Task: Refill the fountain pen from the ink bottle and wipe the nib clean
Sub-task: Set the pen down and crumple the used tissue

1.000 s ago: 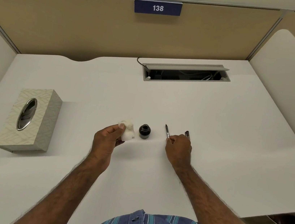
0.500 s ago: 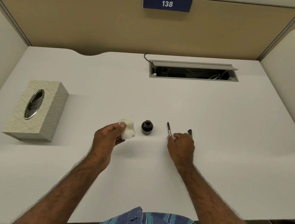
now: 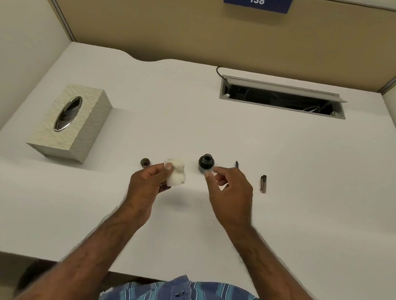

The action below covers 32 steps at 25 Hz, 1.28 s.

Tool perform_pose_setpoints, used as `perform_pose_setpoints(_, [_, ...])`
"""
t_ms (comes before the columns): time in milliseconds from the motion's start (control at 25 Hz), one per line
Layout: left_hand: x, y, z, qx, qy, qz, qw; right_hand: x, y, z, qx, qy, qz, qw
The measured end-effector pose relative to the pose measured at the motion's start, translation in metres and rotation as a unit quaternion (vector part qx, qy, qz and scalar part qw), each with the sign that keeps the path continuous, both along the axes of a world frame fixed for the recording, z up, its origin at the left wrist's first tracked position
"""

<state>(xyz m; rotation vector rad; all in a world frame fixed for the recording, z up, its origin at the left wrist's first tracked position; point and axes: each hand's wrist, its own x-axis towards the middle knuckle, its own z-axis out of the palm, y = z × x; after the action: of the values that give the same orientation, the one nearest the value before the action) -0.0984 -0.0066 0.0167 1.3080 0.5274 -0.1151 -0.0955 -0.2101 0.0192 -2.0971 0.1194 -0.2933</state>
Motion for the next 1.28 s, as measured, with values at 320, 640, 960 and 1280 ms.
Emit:
perform_pose_setpoints(320, [-0.037, 0.005, 0.0, 0.037, -0.029, 0.057, 0.997, -0.003, 0.047, 0.017, 0.079, 0.106, 0.211, 0.969])
perform_pose_setpoints(640, [-0.073, 0.056, 0.002, 0.031, -0.036, 0.127, 0.991, -0.003, 0.105, 0.026, 0.112, 0.177, 0.279, 0.937])
perform_pose_setpoints(960, [-0.123, 0.142, 0.003, 0.051, -0.016, 0.205, 0.977, -0.035, 0.204, 0.032, 0.108, 0.182, 0.328, 0.92])
perform_pose_setpoints(1280, [-0.185, 0.225, -0.009, 0.119, 0.046, 0.286, 0.949, -0.082, 0.299, 0.026, 0.093, 0.202, 0.379, 0.898])
